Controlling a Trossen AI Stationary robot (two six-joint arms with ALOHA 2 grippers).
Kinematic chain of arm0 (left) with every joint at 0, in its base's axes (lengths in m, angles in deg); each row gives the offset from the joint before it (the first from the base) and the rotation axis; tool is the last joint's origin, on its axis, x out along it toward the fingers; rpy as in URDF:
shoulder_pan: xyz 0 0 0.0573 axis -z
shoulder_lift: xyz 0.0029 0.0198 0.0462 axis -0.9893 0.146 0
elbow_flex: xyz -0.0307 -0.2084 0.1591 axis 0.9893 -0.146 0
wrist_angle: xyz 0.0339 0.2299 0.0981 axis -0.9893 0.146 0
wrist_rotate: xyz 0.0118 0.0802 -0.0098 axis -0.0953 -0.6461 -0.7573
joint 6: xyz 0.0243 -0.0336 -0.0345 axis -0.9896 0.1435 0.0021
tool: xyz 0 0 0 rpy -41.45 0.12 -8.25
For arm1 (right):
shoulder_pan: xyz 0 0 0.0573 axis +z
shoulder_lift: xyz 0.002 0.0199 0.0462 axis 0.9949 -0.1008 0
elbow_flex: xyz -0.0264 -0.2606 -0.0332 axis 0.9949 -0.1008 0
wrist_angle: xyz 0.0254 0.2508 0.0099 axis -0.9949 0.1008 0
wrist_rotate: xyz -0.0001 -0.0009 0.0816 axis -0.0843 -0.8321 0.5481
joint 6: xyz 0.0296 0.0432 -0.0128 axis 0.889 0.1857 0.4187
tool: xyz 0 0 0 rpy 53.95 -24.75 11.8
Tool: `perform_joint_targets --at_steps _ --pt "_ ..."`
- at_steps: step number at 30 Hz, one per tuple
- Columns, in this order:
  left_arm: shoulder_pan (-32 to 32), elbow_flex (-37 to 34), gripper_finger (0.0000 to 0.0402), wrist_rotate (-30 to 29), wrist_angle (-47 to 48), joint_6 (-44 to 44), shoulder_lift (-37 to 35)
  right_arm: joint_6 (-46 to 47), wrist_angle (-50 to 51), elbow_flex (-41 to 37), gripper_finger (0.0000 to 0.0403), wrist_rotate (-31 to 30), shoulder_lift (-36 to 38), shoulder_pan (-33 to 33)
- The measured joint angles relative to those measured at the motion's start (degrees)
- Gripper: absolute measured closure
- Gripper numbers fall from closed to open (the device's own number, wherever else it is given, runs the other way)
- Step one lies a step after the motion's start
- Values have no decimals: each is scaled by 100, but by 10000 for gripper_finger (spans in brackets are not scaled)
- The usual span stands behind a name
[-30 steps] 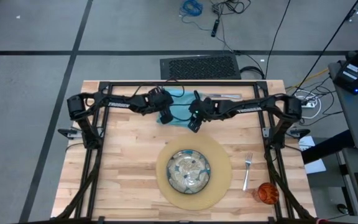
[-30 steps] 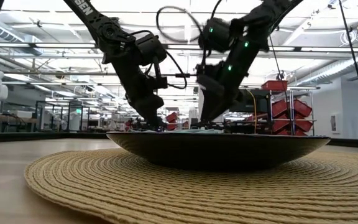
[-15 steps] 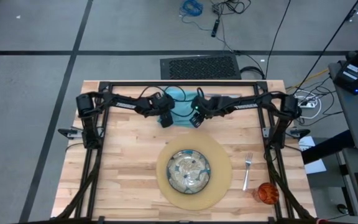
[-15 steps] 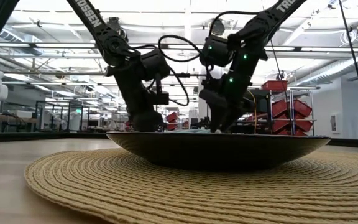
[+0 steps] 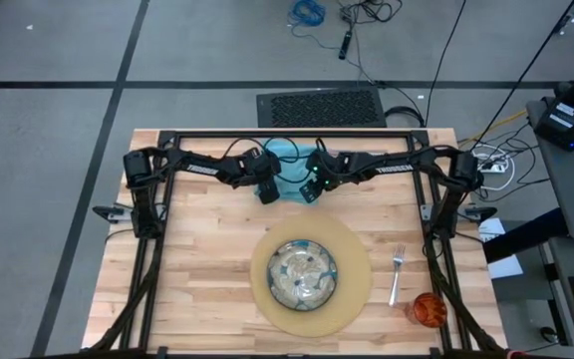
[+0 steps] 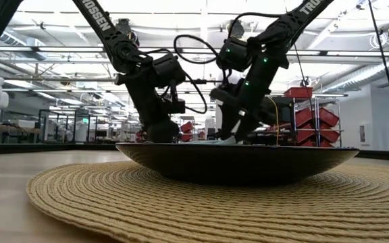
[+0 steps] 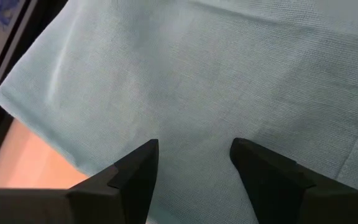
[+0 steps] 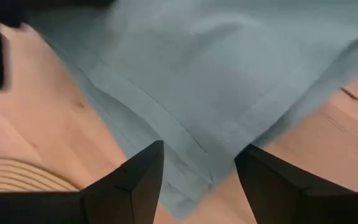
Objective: Set table place
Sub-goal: Fold the blue napkin
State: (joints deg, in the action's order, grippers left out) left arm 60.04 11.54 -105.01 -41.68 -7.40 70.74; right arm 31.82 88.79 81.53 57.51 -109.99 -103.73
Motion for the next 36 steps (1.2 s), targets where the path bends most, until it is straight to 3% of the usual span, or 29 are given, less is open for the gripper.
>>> perform_joint_targets --at_steps 14,21,30,36 --pt "0 0 198 7 -10 -116 2 243 152 2 222 129 -15 -104" --pt "0 -2 198 7 -18 -116 2 266 30 2 277 290 -18 -37" --pt "0 -4 198 7 -21 -122 2 191 44 2 389 411 -22 85" --pt "0 -4 198 7 -3 -183 2 190 52 2 401 410 -19 279"
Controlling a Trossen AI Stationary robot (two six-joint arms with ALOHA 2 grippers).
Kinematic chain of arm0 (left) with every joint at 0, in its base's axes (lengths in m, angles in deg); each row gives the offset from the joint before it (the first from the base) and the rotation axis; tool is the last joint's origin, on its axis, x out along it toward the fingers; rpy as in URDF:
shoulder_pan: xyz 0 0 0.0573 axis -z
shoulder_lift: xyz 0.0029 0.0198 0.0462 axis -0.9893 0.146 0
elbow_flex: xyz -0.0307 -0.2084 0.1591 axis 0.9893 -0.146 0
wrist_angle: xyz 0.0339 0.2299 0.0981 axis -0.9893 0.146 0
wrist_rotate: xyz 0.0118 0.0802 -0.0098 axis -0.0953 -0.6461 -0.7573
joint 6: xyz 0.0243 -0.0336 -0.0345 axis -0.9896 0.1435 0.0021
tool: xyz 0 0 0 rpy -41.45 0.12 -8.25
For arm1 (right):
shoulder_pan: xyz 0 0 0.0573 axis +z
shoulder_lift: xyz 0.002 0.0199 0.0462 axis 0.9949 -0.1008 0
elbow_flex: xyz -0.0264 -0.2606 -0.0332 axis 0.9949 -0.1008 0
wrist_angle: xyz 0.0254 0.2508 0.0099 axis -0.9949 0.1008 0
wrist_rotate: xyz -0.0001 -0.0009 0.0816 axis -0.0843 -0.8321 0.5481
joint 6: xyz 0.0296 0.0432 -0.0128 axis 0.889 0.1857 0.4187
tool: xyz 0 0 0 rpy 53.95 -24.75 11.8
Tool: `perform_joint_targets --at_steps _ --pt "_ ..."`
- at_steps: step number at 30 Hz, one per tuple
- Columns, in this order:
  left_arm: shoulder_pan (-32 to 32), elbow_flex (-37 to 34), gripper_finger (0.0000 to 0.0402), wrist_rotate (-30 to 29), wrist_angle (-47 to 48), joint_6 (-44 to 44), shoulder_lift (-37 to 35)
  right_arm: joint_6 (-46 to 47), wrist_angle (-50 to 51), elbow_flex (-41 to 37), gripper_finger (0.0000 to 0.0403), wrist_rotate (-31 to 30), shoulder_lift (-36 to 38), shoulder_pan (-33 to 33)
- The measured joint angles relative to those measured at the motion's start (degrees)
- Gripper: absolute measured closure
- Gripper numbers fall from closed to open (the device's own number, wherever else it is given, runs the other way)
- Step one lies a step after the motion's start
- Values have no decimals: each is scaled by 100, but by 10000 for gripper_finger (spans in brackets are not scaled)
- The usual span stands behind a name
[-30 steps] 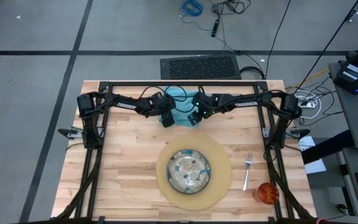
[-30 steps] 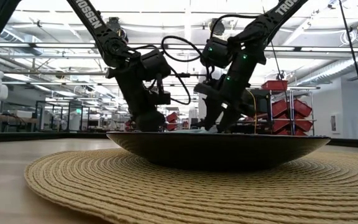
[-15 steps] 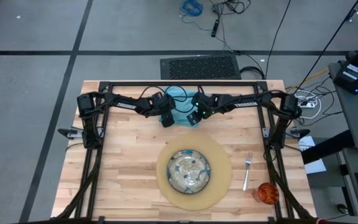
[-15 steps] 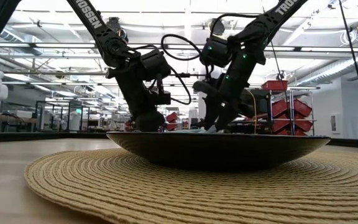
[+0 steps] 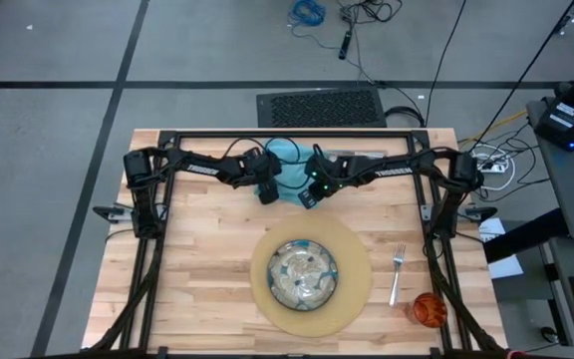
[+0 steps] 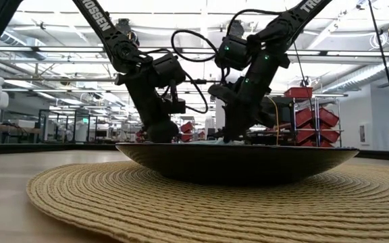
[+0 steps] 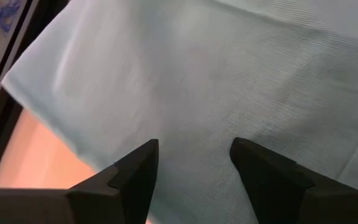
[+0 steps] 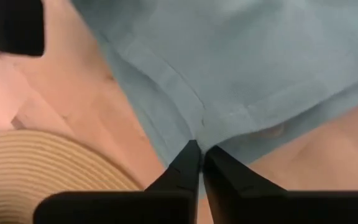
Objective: Set table place
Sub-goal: Fold the blue napkin
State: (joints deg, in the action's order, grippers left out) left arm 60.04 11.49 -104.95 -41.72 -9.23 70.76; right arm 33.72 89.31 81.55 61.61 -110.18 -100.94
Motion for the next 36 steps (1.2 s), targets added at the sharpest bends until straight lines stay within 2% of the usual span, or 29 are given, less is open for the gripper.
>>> perform_joint_targets --at_steps 11,23,36 --pt "2 2 198 0 15 -136 -2 266 20 0 402 -173 67 571" --pt "2 4 198 0 22 -139 -2 280 8 0 403 -304 772 596" --pt "2 4 198 0 25 -260 -2 525 -149 0 403 17 319 785"
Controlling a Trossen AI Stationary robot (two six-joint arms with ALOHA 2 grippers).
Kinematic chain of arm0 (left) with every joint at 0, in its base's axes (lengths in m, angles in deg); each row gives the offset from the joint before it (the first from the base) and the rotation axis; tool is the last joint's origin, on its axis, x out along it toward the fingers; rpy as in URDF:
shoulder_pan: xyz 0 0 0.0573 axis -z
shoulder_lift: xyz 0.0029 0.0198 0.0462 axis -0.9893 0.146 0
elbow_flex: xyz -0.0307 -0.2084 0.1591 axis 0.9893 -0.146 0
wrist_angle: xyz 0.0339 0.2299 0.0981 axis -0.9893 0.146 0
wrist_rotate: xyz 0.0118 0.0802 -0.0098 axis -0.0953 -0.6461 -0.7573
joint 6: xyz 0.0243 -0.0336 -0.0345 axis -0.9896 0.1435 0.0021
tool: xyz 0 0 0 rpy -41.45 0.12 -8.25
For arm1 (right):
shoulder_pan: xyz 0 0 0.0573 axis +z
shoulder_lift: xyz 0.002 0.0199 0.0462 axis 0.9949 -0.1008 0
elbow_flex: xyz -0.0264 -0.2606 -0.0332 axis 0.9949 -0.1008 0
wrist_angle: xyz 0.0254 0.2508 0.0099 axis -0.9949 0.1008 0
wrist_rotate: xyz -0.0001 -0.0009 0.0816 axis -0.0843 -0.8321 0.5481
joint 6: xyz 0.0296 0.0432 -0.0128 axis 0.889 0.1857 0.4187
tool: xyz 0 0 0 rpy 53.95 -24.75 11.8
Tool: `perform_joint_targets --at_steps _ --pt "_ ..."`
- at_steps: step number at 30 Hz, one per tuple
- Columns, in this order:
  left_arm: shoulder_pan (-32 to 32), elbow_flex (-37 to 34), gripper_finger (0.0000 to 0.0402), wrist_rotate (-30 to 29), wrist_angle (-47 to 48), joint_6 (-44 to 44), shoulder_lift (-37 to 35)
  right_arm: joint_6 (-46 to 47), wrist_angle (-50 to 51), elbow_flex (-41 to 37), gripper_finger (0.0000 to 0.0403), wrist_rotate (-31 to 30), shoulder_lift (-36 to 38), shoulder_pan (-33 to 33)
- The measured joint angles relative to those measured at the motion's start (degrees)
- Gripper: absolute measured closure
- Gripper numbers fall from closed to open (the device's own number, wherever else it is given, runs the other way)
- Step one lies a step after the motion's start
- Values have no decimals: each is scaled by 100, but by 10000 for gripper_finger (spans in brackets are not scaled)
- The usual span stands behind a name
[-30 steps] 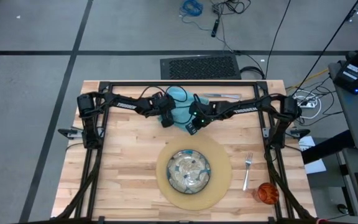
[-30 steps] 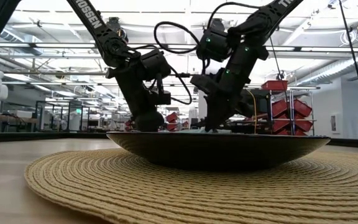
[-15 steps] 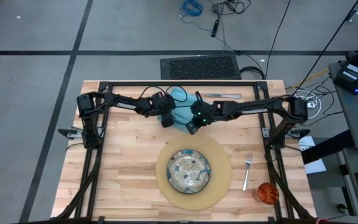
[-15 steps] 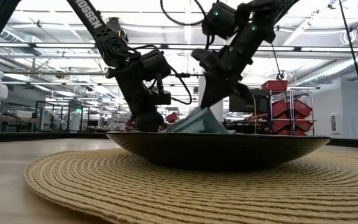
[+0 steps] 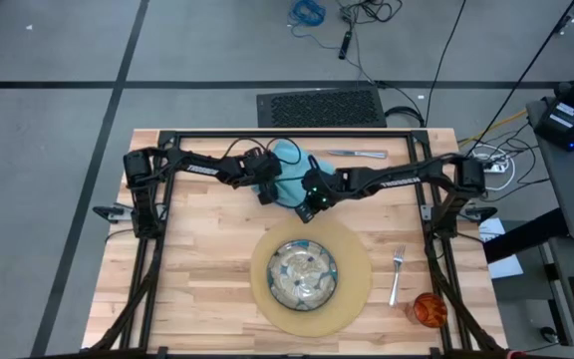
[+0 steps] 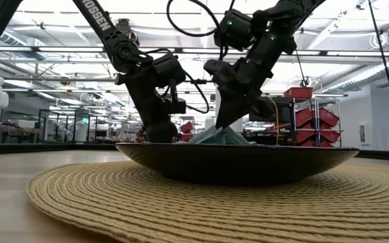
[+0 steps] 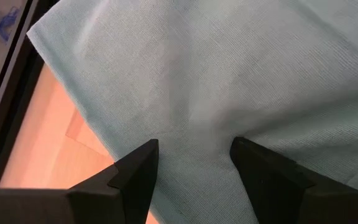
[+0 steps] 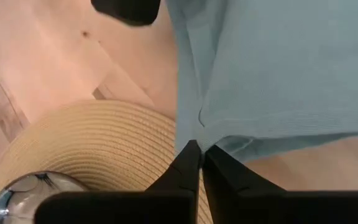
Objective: Set table place
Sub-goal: Fold the blue napkin
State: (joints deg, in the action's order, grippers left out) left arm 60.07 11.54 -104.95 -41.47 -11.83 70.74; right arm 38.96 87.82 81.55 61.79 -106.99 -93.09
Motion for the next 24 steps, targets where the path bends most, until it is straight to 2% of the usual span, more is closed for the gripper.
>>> perform_joint_targets --at_steps 7,11,19,24 --pt "0 0 198 0 6 -14 0 20 202 0 402 -36 -158 48" --pt "0 2 198 1 57 -16 0 -170 531 0 385 -165 -159 59" --pt "-7 7 198 25 150 -21 -7 -506 903 0 292 -175 -146 203" --pt "16 -4 198 276 218 14 -77 -516 989 -2 236 -822 -75 320"
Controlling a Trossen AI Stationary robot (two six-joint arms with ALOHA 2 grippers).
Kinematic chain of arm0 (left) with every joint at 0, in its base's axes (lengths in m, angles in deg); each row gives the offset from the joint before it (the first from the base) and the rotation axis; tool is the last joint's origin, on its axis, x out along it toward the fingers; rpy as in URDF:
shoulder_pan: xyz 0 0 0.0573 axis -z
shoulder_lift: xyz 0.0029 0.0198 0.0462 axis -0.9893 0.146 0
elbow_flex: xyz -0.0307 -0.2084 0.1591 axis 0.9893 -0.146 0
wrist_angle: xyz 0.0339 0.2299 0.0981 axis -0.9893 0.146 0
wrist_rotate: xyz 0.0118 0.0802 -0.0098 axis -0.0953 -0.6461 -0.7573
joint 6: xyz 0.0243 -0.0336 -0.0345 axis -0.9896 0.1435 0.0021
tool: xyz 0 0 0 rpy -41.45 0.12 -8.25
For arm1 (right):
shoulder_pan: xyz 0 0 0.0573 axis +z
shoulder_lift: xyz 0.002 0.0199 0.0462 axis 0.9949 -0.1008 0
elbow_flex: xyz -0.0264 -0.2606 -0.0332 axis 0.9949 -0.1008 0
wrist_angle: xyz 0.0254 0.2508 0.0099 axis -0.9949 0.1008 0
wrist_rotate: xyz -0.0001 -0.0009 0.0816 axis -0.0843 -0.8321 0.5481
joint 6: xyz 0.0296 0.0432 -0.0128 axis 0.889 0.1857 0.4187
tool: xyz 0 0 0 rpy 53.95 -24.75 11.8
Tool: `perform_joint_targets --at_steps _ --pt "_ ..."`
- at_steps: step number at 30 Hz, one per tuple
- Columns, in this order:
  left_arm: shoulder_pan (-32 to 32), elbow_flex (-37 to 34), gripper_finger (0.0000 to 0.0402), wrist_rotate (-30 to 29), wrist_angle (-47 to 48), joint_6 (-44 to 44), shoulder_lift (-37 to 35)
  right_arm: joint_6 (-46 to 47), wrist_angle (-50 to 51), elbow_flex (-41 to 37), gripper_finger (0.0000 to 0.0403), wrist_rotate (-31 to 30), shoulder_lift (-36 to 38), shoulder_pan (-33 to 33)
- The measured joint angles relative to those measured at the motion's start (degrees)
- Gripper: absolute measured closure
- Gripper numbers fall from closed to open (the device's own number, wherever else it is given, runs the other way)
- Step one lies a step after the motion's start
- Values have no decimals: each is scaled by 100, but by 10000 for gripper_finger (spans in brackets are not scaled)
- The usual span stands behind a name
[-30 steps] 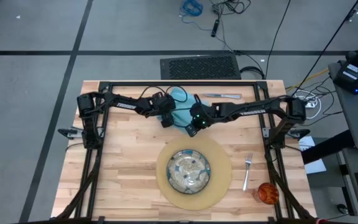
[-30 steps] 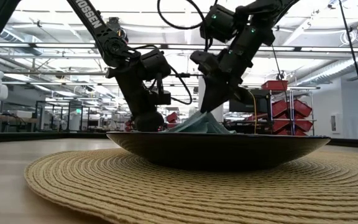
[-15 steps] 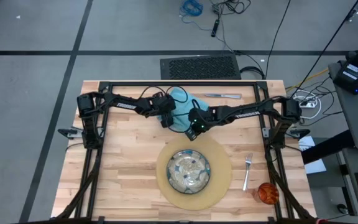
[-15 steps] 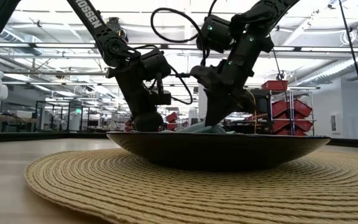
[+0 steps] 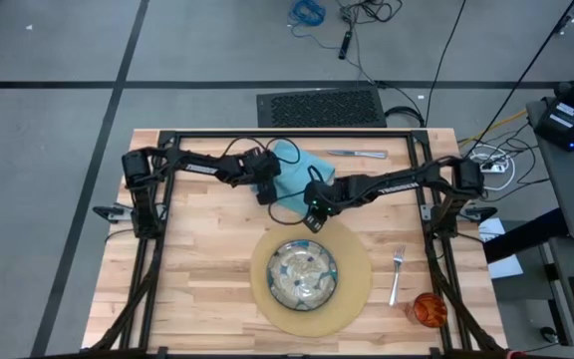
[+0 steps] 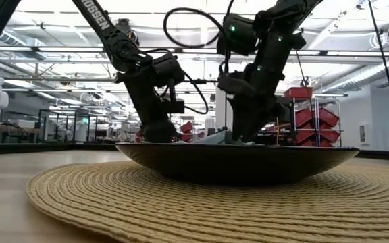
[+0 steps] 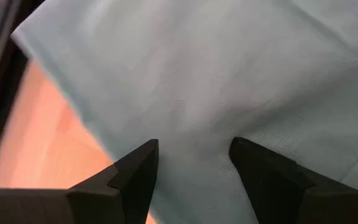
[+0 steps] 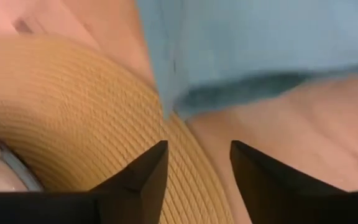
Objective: Set table place
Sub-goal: Fold the blue napkin
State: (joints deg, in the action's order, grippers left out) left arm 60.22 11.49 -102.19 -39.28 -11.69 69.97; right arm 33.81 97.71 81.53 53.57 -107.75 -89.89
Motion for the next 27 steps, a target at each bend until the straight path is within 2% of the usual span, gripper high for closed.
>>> perform_joint_targets --at_steps 8,11,14,19,23,27 --pt "176 307 198 774 789 299 -627 248 46 0 195 -911 276 -59" --pt "273 404 198 637 964 440 -917 380 202 -84 189 -1174 283 -120" --pt "300 486 198 400 960 432 -1124 582 46 -428 188 -1138 336 -177" --pt "47 675 198 373 629 219 -1002 1144 -1390 -1446 188 -874 710 -274" --pt "-148 688 198 656 393 162 -637 1387 -2701 -2152 188 -695 1263 -346" --pt "-184 696 198 770 178 159 -248 1427 -3203 -2515 188 -526 1674 -483"
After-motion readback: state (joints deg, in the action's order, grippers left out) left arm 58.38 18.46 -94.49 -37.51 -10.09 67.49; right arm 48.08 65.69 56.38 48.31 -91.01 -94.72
